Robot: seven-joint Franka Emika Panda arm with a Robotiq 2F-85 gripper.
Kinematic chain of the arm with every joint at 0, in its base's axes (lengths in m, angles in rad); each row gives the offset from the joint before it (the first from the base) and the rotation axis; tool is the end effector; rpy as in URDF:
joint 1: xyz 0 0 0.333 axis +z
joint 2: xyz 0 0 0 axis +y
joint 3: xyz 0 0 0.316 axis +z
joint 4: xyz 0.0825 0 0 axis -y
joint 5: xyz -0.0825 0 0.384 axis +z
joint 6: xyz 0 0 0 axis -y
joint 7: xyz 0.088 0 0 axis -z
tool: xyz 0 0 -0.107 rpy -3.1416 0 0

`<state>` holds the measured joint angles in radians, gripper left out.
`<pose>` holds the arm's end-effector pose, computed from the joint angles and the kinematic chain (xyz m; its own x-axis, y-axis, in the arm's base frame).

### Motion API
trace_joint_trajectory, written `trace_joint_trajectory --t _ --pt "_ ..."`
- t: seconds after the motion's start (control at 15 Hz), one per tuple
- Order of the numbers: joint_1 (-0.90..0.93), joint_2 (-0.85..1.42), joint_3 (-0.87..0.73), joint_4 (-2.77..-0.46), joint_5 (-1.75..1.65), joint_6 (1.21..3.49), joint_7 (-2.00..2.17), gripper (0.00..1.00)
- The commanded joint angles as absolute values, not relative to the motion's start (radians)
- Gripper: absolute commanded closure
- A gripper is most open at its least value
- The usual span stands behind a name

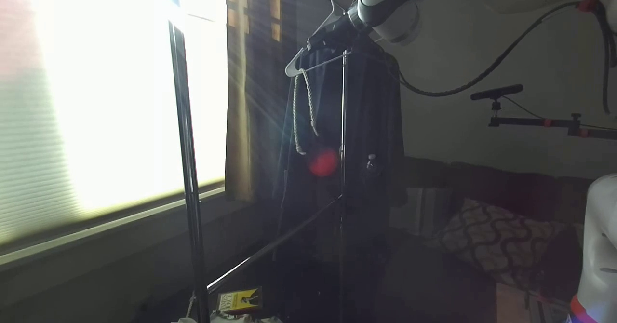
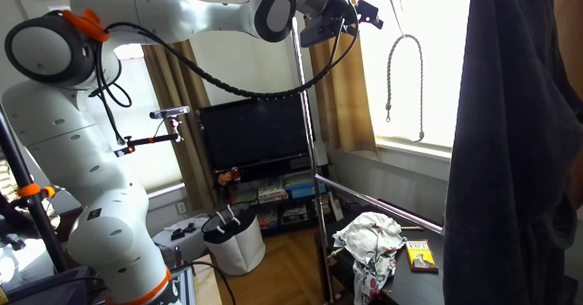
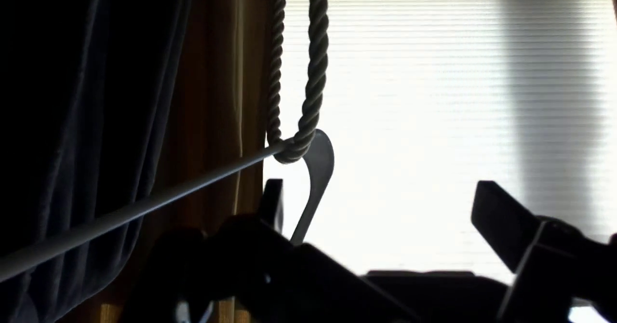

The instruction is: Hang the white cord on the bottom rail.

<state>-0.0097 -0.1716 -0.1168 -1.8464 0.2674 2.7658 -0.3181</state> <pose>0.5470 -0.0879 0.7269 0.4476 -0.0053 0.8942 -0.0073 -1.0000 -0.0023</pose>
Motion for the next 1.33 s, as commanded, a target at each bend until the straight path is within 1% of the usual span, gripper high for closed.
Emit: trace_joint_trajectory --t 0.0,0.13,0.27,0.4,0.47,0.53,0.6,0.67,0.8,0.87,0.93,1.0,1.07,1.13,1.2,1.27 --pt "-0.037 -0.119 -0.123 -1.838 0.245 2.802 -0.286 0.05" --pt "-0.038 -0.102 -0.123 -1.835 0.258 2.783 -0.286 0.10" --pt "-0.030 -0.083 -0.122 -1.828 0.284 2.813 -0.304 0.16" --pt "-0.027 -0.067 -0.120 -1.816 0.294 2.830 -0.305 0.28" --pt "-0.025 -0.065 -0.119 -1.820 0.303 2.849 -0.314 0.29" --pt "-0.024 -0.062 -0.117 -1.825 0.308 2.877 -0.316 0.34" --pt "-0.025 -0.057 -0.117 -1.825 0.306 2.896 -0.311 0.44" --pt "-0.025 -0.053 -0.116 -1.826 0.305 2.910 -0.310 0.39" --pt "-0.025 -0.048 -0.116 -1.826 0.310 2.918 -0.311 0.40" --pt "-0.026 -0.044 -0.117 -1.819 0.309 2.911 -0.312 0.38" --pt "-0.028 -0.043 -0.117 -1.816 0.306 2.903 -0.311 0.39" --pt "-0.028 -0.043 -0.117 -1.814 0.305 2.899 -0.310 0.37" --pt "-0.028 -0.042 -0.117 -1.811 0.303 2.896 -0.308 0.44" --pt "-0.027 -0.040 -0.116 -1.809 0.305 2.896 -0.310 0.59" --pt "-0.026 -0.039 -0.116 -1.806 0.308 2.896 -0.313 0.62" --pt "-0.026 -0.037 -0.116 -1.803 0.309 2.897 -0.314 0.70"
